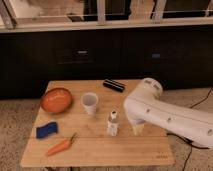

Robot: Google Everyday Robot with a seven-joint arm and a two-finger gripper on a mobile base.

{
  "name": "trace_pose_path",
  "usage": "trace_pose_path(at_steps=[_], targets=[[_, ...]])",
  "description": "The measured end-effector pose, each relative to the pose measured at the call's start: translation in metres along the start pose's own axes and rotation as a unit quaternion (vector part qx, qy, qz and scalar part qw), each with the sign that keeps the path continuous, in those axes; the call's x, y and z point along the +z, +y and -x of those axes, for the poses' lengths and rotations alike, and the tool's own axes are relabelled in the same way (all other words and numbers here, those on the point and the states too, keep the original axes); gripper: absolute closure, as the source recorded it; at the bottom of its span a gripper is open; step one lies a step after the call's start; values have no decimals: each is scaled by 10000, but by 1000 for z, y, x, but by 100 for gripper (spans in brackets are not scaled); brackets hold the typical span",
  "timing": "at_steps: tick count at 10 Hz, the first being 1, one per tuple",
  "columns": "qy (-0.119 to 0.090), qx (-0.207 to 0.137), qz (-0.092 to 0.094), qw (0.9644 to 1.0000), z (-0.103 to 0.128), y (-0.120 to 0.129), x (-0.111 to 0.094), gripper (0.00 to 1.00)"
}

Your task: Knock the bottle over

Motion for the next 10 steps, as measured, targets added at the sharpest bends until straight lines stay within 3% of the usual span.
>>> trace_pose_path(at_steps=[4,8,10], targets=[[-63,-102,-1,9999,1,0,1,31],[-116,-207,-25,9997,-1,0,4,67],[-155,-260,-33,9995,0,0,5,73]])
